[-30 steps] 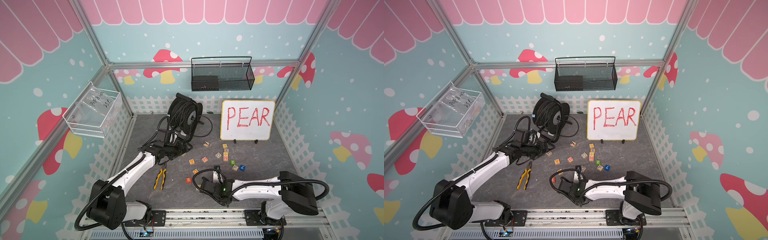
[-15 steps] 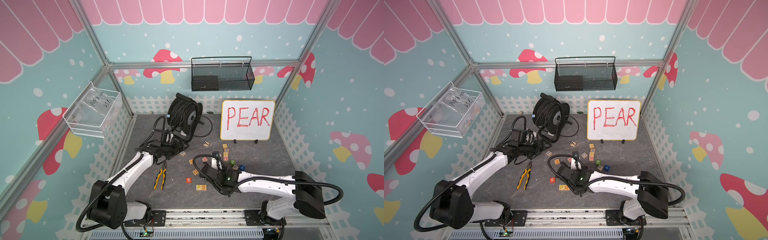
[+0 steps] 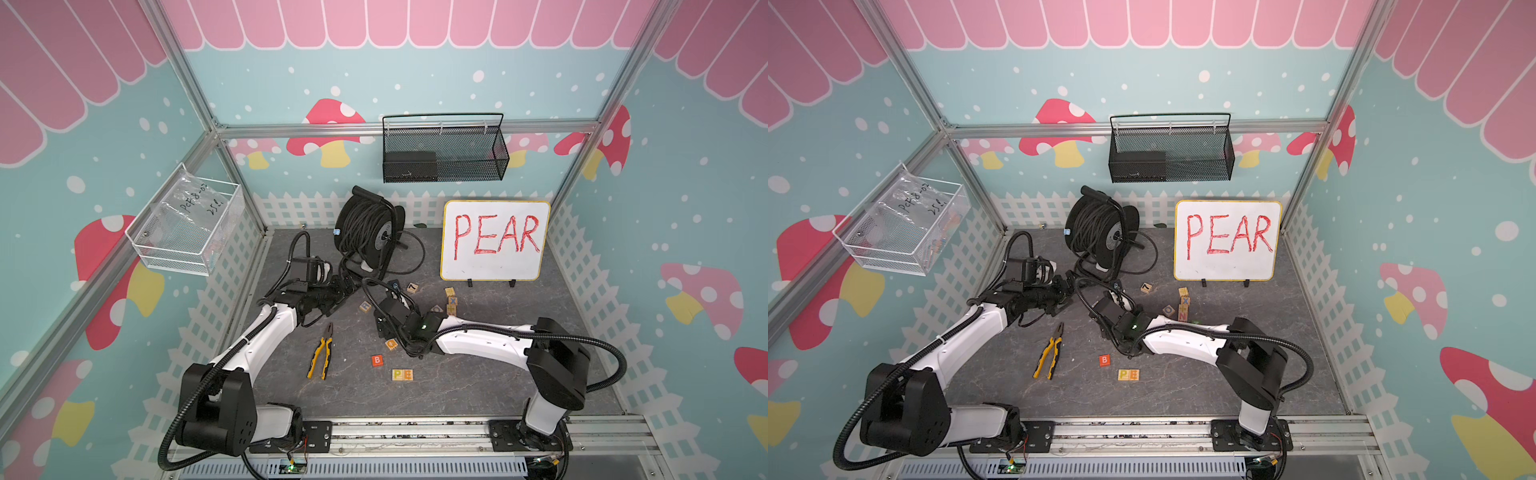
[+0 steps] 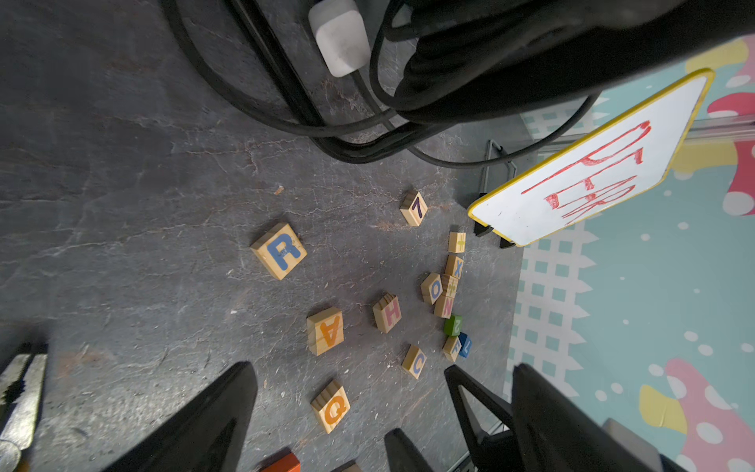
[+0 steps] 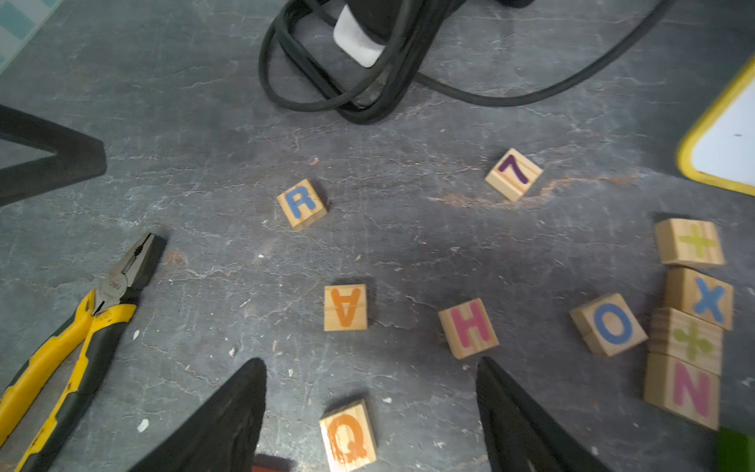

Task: Spell the uppercase word “pear” with letter blocks
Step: Adjust the letter blocks at the center of the board.

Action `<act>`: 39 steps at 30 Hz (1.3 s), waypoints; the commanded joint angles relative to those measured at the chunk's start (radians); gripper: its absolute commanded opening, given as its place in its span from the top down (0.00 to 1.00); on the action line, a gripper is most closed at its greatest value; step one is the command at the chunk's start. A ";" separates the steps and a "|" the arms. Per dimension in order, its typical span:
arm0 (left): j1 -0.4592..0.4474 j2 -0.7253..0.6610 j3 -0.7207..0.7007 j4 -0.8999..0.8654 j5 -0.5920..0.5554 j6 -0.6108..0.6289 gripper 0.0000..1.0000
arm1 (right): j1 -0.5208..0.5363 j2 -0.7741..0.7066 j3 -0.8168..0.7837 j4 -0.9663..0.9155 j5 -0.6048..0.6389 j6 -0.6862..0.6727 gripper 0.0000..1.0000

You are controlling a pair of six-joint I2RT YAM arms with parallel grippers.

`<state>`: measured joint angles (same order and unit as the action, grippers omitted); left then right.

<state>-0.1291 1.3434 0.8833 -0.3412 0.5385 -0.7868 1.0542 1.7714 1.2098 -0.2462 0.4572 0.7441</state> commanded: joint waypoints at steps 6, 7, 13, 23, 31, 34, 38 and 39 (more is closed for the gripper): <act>0.089 0.071 -0.058 0.145 0.159 -0.134 0.01 | -0.029 0.108 0.056 0.022 -0.111 -0.066 0.17; 0.098 0.077 -0.067 0.166 0.171 -0.150 0.01 | -0.030 0.115 0.054 0.022 -0.119 -0.067 0.18; 0.135 0.107 -0.090 0.202 0.195 -0.191 0.01 | -0.033 0.135 0.039 0.027 -0.154 -0.057 0.18; 0.148 0.116 -0.095 0.221 0.198 -0.202 0.01 | -0.045 0.176 0.011 0.031 -0.175 -0.036 0.18; 0.158 0.143 -0.114 0.261 0.216 -0.234 0.01 | -0.068 0.197 0.007 0.047 -0.188 -0.026 0.18; 0.158 0.134 -0.113 0.259 0.210 -0.229 0.01 | -0.072 0.208 0.008 0.047 -0.189 -0.023 0.18; 0.163 0.126 -0.110 0.249 0.202 -0.221 0.01 | -0.073 0.227 0.010 0.044 -0.190 -0.013 0.18; 0.163 0.125 -0.110 0.249 0.202 -0.221 0.01 | -0.074 0.231 0.009 0.044 -0.190 -0.011 0.19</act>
<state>0.0254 1.4796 0.7761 -0.1070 0.7376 -0.9997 0.9852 1.9781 1.2282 -0.2070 0.2684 0.7128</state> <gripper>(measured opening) 0.994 0.816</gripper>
